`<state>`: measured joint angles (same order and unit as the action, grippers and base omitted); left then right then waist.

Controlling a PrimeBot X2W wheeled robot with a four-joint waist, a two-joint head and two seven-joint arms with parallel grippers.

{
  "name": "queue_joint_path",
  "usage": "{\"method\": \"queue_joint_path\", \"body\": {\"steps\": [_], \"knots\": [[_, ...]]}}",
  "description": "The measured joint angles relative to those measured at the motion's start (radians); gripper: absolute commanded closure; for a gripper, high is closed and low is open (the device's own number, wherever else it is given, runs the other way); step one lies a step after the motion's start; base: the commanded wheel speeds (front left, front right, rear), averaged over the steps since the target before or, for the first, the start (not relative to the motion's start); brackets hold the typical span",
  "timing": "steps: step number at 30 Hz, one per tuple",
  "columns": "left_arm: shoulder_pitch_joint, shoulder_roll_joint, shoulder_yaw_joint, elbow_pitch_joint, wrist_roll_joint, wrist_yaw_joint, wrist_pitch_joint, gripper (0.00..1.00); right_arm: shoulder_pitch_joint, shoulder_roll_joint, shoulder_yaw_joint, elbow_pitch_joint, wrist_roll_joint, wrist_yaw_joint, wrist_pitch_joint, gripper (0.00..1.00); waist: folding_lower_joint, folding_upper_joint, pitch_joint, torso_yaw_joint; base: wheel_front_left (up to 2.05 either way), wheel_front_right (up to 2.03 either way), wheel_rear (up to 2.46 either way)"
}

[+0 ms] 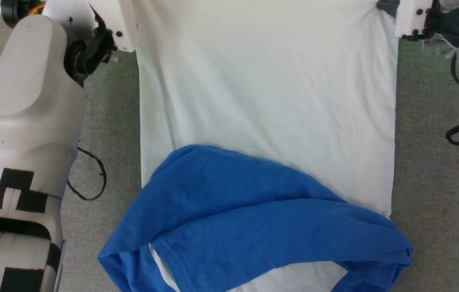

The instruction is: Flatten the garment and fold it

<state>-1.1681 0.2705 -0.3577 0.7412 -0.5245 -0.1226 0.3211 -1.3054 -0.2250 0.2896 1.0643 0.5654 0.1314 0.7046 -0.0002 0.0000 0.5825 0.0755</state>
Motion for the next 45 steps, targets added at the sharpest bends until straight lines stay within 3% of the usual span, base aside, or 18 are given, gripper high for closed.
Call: {"method": "queue_joint_path", "body": {"steps": [3,10,15,22,26,34,40,45], "knots": [[-0.006,0.005,-0.006,0.014,-0.014,0.000,-0.008,1.00,0.004,0.008,0.014,-0.009,0.005,0.000,-0.047,1.00,0.0001,0.0000,-0.002,-0.002,0.00,0.00,0.00],[-0.009,0.031,0.009,0.046,-0.024,-0.001,-0.109,1.00,0.043,-0.014,0.042,-0.109,0.029,0.000,-0.347,1.00,0.0004,0.0000,-0.044,-0.006,0.00,0.00,0.00],[0.007,0.054,0.017,0.030,-0.034,-0.001,-0.196,1.00,0.097,-0.066,0.096,-0.232,0.068,0.000,-0.467,1.00,0.0003,0.0000,-0.103,-0.012,0.00,0.00,0.00],[0.185,0.089,0.068,-0.095,-0.099,-0.001,-0.304,1.00,0.341,-0.169,0.158,-0.455,0.127,0.002,-0.559,1.00,0.0001,0.0000,-0.212,-0.023,0.00,0.00,0.00],[0.394,0.111,0.095,-0.239,-0.124,0.026,-0.326,1.00,0.550,-0.218,0.157,-0.614,0.141,0.002,-0.564,1.00,0.0000,0.0000,-0.284,-0.030,0.00,0.00,0.00],[0.906,0.151,0.137,-0.603,-0.176,0.175,-0.295,1.00,1.003,-0.239,0.024,-0.953,0.110,0.002,-0.473,1.00,-0.0003,0.0000,-0.422,-0.044,0.00,0.00,0.00],[1.197,0.177,0.151,-0.811,-0.191,0.284,-0.235,1.00,1.302,-0.152,-0.096,-1.183,0.042,0.002,-0.327,1.00,-0.0002,0.0000,-0.494,-0.061,0.00,0.00,0.00],[1.337,0.175,0.139,-0.853,-0.215,0.333,-0.185,1.00,1.503,-0.036,-0.161,-1.253,0.020,0.001,-0.236,1.00,-0.0001,0.0000,-0.520,-0.071,0.00,0.00,0.00]]}}
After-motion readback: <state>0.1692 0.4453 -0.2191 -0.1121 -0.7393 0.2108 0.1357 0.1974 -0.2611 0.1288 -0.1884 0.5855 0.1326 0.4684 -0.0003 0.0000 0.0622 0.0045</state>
